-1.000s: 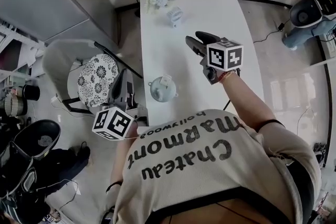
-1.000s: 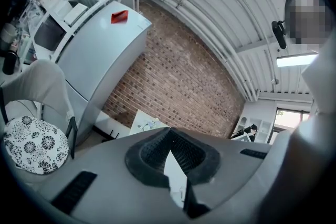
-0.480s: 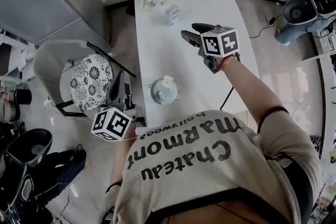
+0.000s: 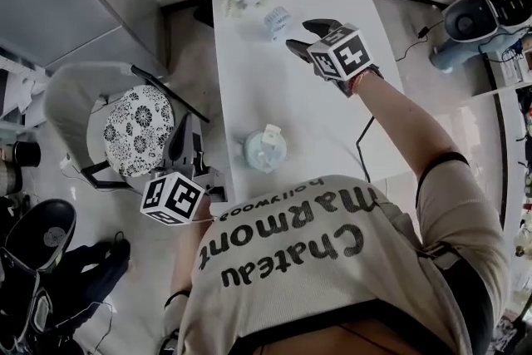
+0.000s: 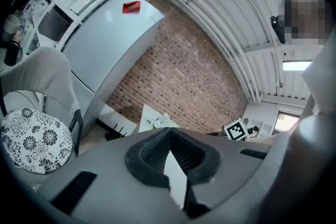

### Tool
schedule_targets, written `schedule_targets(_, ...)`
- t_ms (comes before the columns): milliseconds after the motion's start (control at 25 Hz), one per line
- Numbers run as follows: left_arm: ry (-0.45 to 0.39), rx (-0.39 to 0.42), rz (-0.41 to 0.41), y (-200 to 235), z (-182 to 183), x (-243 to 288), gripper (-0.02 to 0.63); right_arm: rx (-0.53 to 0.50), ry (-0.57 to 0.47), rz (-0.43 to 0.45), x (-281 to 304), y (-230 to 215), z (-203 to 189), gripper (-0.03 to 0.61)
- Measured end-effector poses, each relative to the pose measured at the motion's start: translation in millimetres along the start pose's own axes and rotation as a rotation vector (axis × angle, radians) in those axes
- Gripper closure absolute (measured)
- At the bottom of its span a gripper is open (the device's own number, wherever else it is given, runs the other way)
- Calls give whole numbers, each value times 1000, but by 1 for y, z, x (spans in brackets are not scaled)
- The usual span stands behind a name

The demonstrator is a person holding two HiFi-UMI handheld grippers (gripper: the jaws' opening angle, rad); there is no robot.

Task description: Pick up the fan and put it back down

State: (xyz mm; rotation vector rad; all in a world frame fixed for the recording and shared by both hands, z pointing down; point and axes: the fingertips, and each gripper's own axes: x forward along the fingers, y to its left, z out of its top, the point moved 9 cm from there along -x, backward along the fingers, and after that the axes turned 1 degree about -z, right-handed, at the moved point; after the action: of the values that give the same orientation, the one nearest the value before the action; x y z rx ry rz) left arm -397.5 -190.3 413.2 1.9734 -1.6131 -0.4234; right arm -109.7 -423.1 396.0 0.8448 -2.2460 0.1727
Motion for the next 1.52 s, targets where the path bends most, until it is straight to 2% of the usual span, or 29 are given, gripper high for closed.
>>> schedule_targets(160,-13,-8,21,10,3,-2,612,-191,57,-27,11,-5,11,324)
schedule_targets(480,-21,-24,72,29,6,-10,612,-259,122,6,43,-15,26,309)
schedule_targets(720,-20,-47,92,36,5,-14,612,-443,217,22,63,-17,30,302)
schedule_targets(920,-16,-57,120,41,2,-19,612,-516,247,44,73,-21,35,273)
schedule_targets(1160,-12,-66,132,47,-3,-21,612,-760,355,140,87,-12,38,229)
schedule_targets(1320,-10,-72,136,48,-6,-23,612,-795,367,170,97,-8,42,221)
schedule_targets(1520,-12,-81,154,53,-8,-28,612,-792,388,152,110,-14,39,233)
